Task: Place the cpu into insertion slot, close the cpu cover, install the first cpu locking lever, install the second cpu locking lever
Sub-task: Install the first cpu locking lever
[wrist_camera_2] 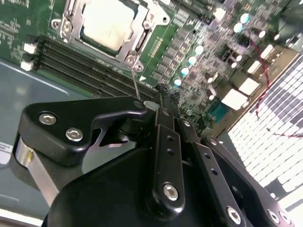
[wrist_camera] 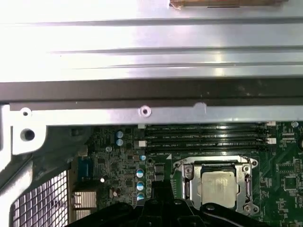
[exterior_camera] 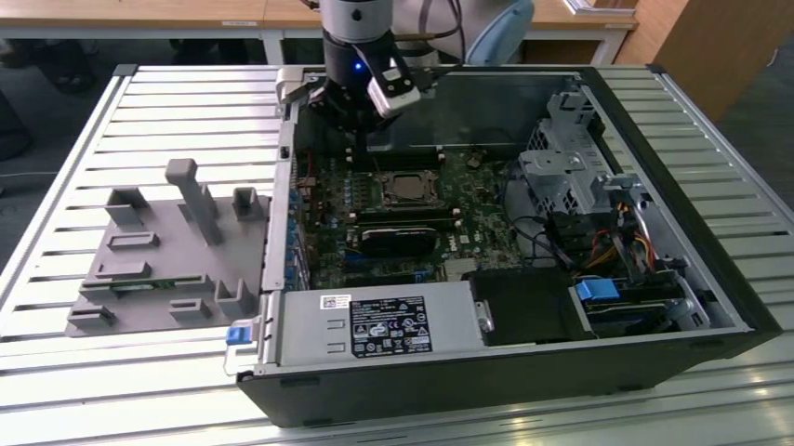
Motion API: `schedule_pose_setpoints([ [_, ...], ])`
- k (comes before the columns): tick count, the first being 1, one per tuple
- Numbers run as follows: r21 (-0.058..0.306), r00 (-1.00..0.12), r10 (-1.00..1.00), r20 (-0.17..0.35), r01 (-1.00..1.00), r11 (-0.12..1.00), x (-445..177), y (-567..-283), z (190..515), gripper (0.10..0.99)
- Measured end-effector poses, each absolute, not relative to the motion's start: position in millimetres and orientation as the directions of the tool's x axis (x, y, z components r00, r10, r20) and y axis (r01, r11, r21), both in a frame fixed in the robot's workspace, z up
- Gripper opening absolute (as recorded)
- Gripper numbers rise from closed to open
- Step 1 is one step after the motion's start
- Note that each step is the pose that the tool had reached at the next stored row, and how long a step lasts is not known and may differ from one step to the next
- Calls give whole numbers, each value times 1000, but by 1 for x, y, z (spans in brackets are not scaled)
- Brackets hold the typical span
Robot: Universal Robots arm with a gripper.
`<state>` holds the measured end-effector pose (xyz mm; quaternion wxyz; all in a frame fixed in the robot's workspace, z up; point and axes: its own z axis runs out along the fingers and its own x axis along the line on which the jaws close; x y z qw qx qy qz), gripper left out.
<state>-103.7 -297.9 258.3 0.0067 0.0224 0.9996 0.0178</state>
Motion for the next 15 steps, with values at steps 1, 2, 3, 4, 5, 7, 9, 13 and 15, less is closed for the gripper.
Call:
schedule_pose_setpoints([
  [1,36,-999,45,-13,45,998,-104,-296,258,110],
  [2,36,-999,45,-13,45,998,-104,-294,257,110],
  [3,36,-999,45,-13,45,998,-104,-293,257,110],
  [4,36,-999,45,-13,45,998,-104,-292,257,110],
  [5,36,-999,45,-13,45,998,-104,-291,257,110],
  [7,36,-999,45,-13,45,998,-104,-291,256,110],
  [9,36,-999,45,-13,45,998,-102,-291,256,110],
  [13,36,-999,45,-13,45,998,-92,-291,256,110],
  [15,36,-999,45,-13,45,998,-85,-290,256,110],
])
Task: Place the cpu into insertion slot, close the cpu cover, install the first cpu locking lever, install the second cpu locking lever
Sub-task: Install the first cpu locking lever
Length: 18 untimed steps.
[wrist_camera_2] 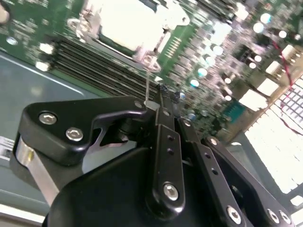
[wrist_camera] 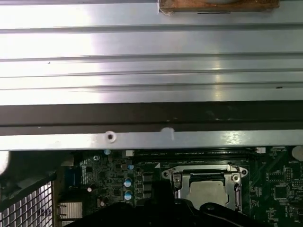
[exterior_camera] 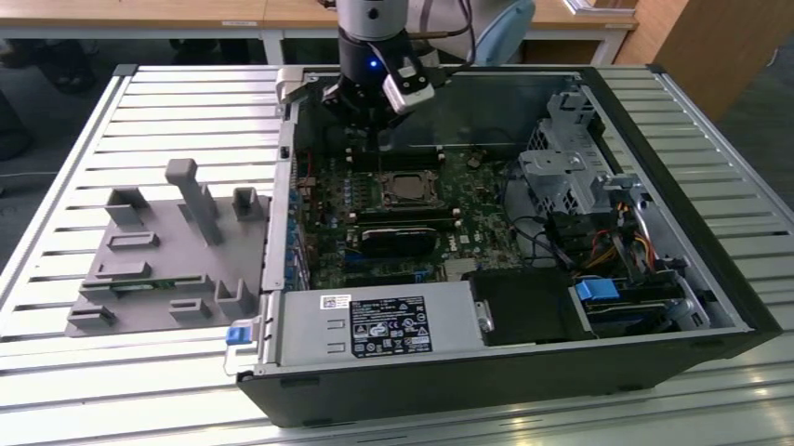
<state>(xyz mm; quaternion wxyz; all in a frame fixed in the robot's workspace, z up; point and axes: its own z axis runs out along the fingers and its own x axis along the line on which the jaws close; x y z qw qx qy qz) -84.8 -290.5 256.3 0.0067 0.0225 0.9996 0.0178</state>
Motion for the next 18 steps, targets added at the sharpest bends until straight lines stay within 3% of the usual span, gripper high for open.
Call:
schedule_pose_setpoints([
  [11,37,-999,45,-8,45,998,-41,-290,255,110],
  [15,90,-999,45,-6,45,995,-41,-290,254,110],
  [18,91,-999,43,-8,43,995,-41,-291,253,110],
])
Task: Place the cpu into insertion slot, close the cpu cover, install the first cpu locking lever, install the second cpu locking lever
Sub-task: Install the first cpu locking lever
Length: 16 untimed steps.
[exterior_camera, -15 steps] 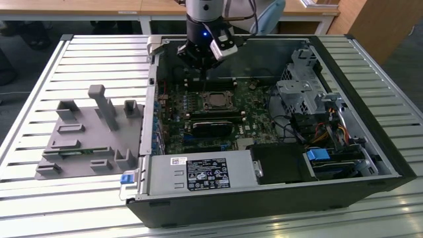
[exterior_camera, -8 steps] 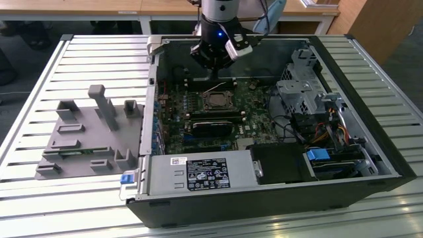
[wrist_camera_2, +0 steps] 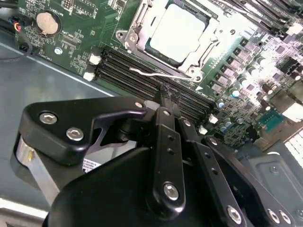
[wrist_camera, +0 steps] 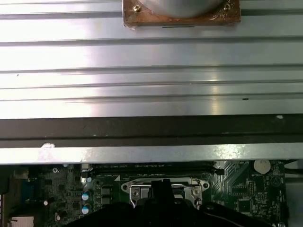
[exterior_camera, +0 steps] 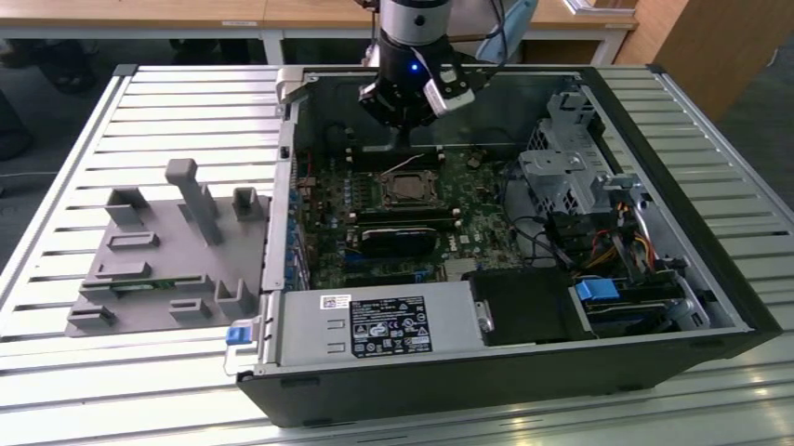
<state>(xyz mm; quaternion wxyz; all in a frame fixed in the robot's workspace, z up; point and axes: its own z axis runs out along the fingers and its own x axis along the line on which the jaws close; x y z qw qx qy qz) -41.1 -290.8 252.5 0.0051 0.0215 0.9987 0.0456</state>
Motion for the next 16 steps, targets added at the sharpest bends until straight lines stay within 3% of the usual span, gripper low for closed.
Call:
schedule_pose_setpoints([
  [16,91,-1000,30,-8,29,995,-39,-291,234,110],
])
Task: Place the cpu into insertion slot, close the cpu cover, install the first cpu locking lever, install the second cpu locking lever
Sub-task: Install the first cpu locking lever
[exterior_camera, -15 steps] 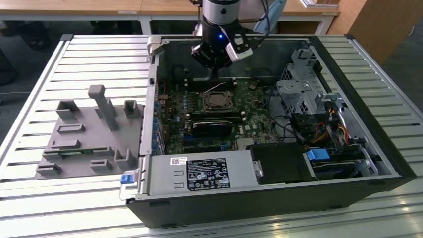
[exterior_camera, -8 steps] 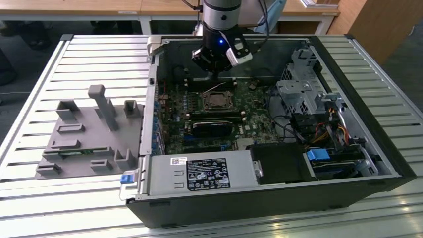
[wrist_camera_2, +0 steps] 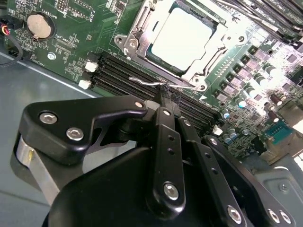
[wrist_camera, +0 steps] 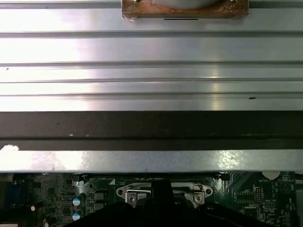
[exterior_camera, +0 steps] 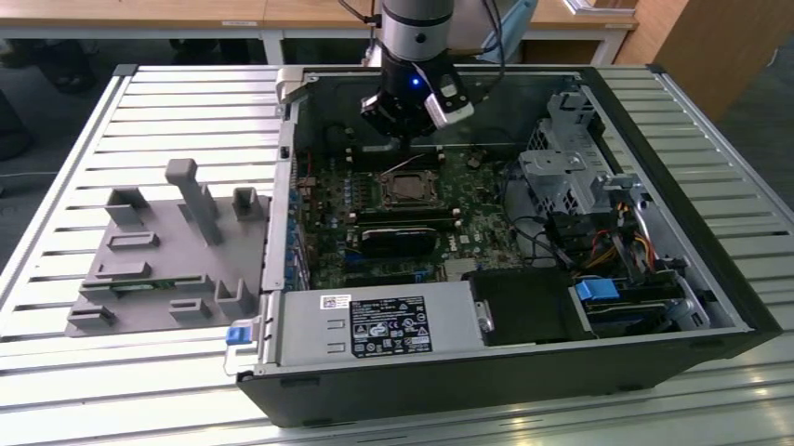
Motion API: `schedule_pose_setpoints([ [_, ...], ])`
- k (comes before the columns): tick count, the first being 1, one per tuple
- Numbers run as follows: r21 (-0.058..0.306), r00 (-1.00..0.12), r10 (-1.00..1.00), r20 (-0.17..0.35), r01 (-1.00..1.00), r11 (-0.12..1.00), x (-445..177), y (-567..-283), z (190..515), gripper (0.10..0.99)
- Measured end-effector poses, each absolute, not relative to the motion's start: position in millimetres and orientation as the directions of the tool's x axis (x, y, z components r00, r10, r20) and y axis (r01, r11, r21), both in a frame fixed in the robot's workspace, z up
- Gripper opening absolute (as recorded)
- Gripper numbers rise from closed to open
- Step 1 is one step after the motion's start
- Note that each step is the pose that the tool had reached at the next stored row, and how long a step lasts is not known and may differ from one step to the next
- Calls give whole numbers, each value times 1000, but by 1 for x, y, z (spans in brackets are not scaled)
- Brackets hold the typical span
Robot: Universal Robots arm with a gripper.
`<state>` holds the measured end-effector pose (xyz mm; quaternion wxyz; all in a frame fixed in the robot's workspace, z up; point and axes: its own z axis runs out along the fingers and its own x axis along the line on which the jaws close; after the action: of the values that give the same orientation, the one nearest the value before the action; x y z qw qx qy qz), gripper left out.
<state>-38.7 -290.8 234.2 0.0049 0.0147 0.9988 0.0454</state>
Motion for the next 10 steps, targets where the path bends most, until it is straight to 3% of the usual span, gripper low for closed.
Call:
schedule_pose_setpoints([
  [10,91,-1000,14,-8,13,996,-33,-291,227,110],
])
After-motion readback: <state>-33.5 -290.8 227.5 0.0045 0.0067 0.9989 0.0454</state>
